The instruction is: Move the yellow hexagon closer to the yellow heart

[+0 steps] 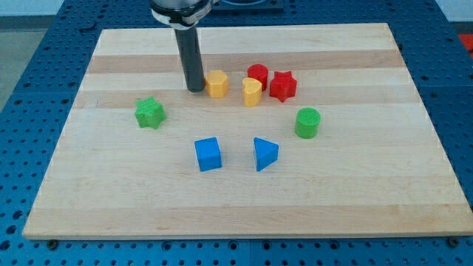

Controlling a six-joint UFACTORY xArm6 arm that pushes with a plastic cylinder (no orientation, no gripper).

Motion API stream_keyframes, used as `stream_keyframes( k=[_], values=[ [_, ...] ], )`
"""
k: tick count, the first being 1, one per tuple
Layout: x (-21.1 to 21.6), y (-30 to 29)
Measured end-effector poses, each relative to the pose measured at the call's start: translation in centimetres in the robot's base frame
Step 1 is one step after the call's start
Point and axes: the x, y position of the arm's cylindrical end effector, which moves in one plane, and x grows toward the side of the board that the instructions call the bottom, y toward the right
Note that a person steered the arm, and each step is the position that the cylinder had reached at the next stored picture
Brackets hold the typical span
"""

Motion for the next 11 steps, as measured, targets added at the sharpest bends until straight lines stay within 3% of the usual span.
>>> stream_keyframes(
  k=[2, 5, 11],
  values=[
    [-1.6, 1.1],
    [2.2, -0.1],
    [-2.7, 3.6]
  ],
)
